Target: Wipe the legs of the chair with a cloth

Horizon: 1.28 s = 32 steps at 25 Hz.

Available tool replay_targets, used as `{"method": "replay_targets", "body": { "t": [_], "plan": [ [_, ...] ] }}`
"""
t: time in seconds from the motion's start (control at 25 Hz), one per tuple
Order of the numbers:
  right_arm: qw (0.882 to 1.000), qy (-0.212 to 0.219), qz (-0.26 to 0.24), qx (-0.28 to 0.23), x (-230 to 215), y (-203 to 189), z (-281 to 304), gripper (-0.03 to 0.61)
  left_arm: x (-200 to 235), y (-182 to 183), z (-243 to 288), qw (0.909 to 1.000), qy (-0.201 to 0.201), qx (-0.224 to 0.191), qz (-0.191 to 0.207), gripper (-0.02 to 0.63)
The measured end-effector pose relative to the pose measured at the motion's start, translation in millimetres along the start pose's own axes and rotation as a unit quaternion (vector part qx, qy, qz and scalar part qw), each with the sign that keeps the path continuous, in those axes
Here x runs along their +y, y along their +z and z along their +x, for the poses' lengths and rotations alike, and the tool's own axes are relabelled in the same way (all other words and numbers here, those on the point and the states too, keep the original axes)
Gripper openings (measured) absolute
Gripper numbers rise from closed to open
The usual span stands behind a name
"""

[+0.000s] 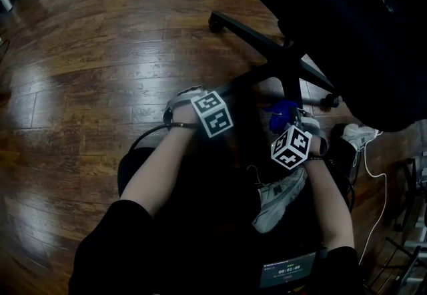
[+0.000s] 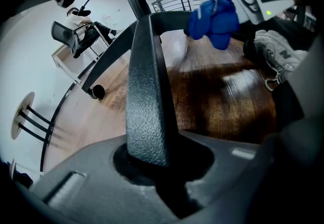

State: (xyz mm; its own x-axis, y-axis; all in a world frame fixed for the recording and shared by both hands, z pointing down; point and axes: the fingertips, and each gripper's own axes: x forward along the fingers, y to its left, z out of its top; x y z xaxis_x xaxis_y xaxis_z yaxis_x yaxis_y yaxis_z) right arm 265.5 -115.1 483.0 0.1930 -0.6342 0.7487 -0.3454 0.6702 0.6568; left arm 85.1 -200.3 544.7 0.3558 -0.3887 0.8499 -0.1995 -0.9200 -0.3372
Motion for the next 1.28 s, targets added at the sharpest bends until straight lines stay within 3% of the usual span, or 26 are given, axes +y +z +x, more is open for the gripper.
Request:
{"method": "replay_targets", "body": {
  "t": [0.2,0.32,0.44,0.64,0.88,1.08,1.28],
  "plan": [
    [0.999,0.040,-0.009,0.000,78,-41,-42,0.095,-1,0,1,1.0000,-0.002,0.007,-0.002,0.055],
    [0.999,0.040,-0.003,0.000,90,-50,-48,0.095,-1,0,1,0.9999,-0.001,0.010,-0.002,0.055],
    [0.999,0.046,0.000,0.014,78,-44,-38,0.094,-1,0,1,0.9999,-0.003,0.011,-0.002,0.055],
    [1.000,-0.001,-0.009,0.014,6,-10,4,0.094,-2,1,0,0.9999,-0.008,0.013,0.000,0.055],
    [0.999,-0.046,0.023,-0.012,-79,37,41,0.094,-4,0,-1,0.9999,-0.007,0.008,0.000,0.055],
    [0.998,-0.053,0.015,-0.020,-76,37,35,0.094,0,0,-2,1.0000,-0.002,0.005,0.002,0.055],
    [1.000,-0.014,0.005,-0.012,-20,10,8,0.094,0,0,-1,1.0000,0.002,0.001,0.001,0.055]
  ]
}}
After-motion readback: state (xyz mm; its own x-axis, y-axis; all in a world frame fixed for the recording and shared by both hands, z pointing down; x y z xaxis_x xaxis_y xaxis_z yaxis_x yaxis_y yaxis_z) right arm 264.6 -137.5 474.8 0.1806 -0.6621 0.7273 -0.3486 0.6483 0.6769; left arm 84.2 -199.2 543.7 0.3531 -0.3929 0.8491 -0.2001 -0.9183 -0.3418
